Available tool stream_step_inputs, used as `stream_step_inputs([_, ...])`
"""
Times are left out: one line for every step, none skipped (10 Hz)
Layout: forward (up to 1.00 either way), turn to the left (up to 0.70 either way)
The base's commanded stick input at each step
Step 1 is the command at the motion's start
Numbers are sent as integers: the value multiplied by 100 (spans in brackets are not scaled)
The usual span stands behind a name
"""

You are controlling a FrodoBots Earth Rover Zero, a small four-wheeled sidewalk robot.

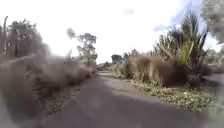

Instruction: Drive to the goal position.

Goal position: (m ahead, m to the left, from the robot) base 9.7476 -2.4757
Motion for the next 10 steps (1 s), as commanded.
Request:
stream_step_inputs([50, 1])
stream_step_inputs([50, 1])
stream_step_inputs([50, 1])
stream_step_inputs([50, 1])
stream_step_inputs([50, 1])
stream_step_inputs([50, 1])
stream_step_inputs([50, 1])
stream_step_inputs([50, 1])
stream_step_inputs([50, 1])
stream_step_inputs([50, 1])
